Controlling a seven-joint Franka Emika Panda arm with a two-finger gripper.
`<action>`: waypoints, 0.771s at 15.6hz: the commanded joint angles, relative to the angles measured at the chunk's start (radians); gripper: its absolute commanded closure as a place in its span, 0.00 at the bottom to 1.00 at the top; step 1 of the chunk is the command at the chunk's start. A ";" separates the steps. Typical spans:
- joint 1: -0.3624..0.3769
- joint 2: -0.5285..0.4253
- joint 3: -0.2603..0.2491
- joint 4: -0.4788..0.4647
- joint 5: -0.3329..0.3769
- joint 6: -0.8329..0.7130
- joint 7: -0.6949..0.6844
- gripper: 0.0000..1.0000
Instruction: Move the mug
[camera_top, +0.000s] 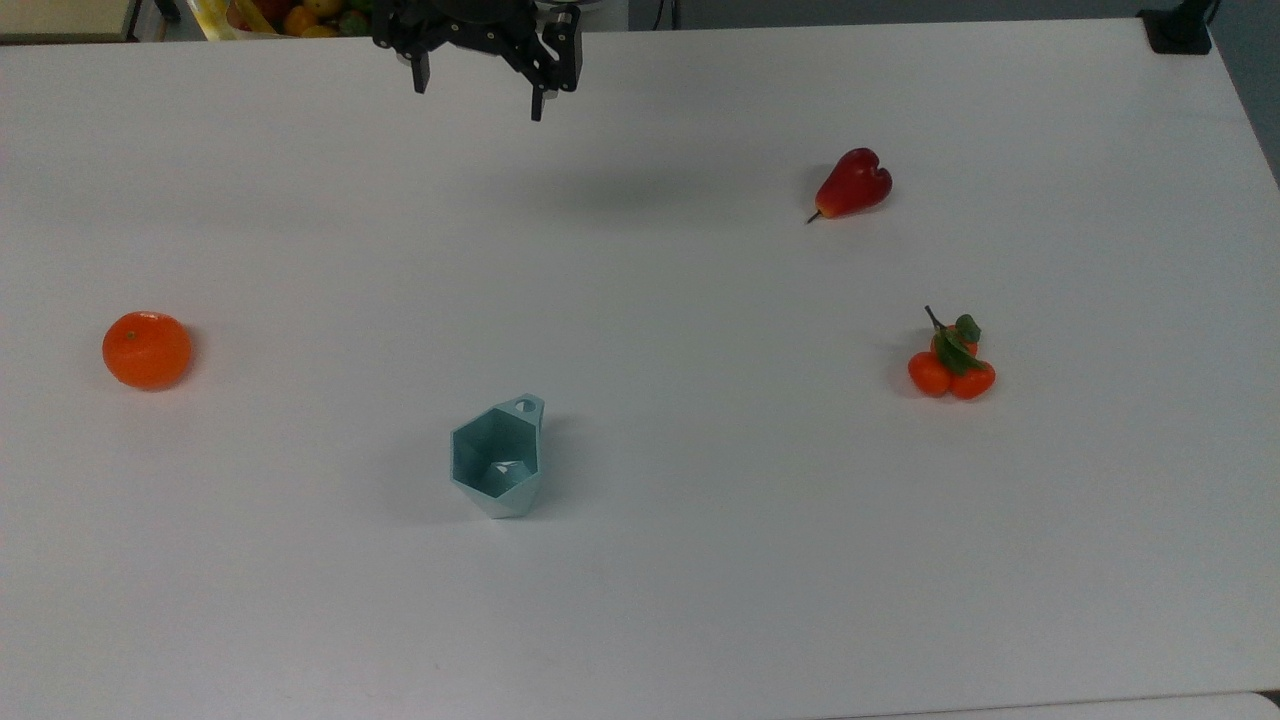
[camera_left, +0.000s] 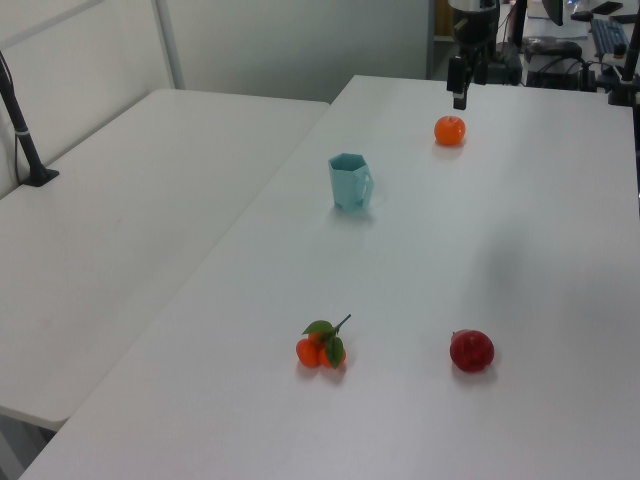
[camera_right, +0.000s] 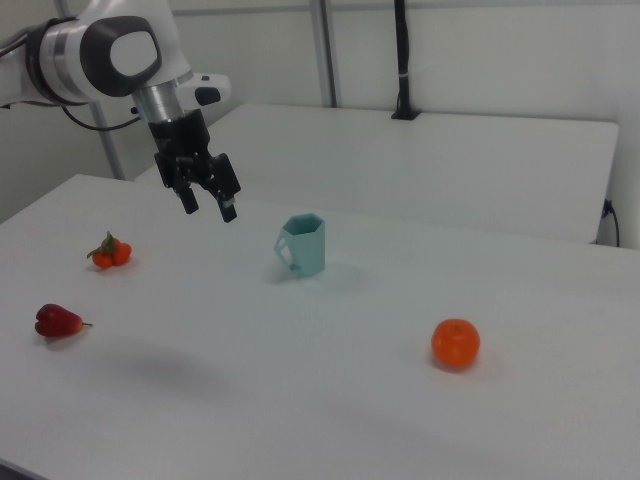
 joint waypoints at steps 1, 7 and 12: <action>-0.003 -0.008 -0.011 -0.004 0.018 -0.054 -0.049 0.00; -0.006 0.006 -0.011 -0.002 0.020 -0.039 -0.088 0.00; 0.002 0.084 -0.009 0.030 0.053 0.103 0.024 0.00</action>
